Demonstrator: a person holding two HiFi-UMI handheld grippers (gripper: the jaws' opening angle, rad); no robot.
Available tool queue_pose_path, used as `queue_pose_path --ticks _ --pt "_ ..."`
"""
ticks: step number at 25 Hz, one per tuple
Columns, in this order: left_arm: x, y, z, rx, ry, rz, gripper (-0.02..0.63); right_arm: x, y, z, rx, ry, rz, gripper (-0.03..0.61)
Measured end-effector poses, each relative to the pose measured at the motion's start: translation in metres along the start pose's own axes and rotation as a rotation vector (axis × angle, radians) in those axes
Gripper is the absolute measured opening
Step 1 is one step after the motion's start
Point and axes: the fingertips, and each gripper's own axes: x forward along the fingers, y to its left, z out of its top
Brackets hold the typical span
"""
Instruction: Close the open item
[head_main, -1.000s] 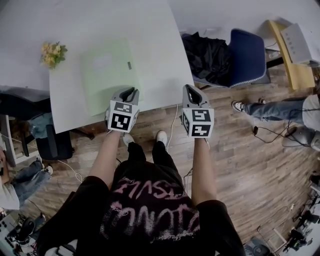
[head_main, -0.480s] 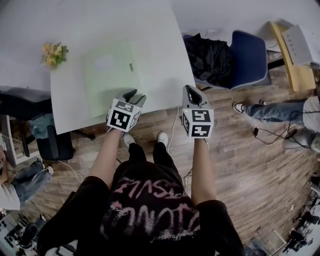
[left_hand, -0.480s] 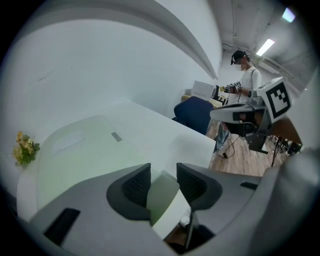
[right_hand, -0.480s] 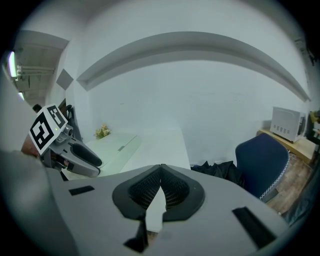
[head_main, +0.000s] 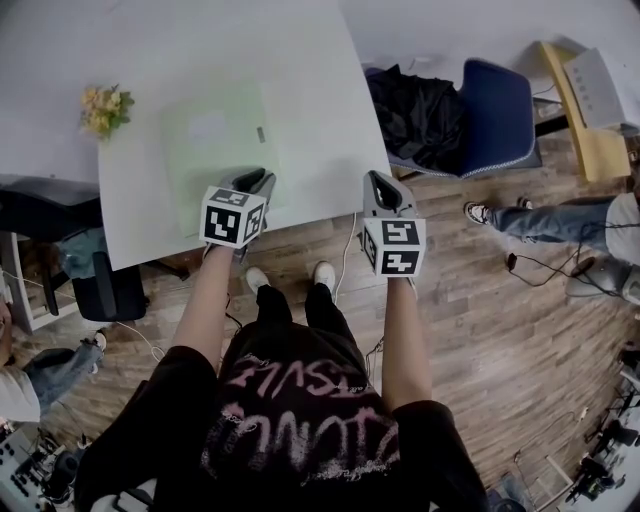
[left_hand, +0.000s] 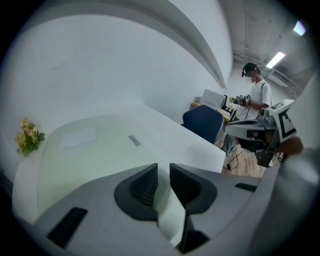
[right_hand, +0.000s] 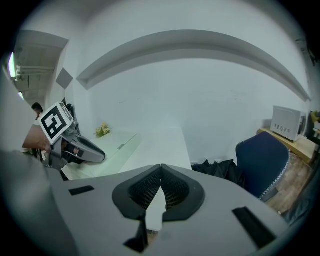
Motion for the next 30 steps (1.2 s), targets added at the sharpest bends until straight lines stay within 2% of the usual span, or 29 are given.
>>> queue_pose_path --ticks 7,12,17,19,25,30 --pt "0.006 0.030 0.018 0.018 -0.019 0.057 0.066 0.003 -0.002 -0.002 0.005 0.015 -0.005 0.012" --pt "0.012 0.046 0.027 0.021 -0.017 0.081 0.025 0.008 -0.003 -0.005 0.009 0.028 -0.007 0.012" --pt "0.024 0.051 0.030 0.117 0.025 0.108 0.025 0.016 -0.006 -0.005 0.018 0.032 -0.007 0.012" --pt "0.026 0.051 0.031 0.128 0.032 0.104 0.025 0.020 -0.007 -0.004 0.022 0.034 -0.006 0.012" --pt "0.030 0.053 0.031 0.079 0.062 0.048 0.023 0.034 -0.003 -0.007 0.025 0.045 0.010 0.012" --pt "0.031 0.055 0.028 0.069 0.091 0.031 0.020 0.038 0.002 -0.009 0.025 0.056 0.015 0.012"
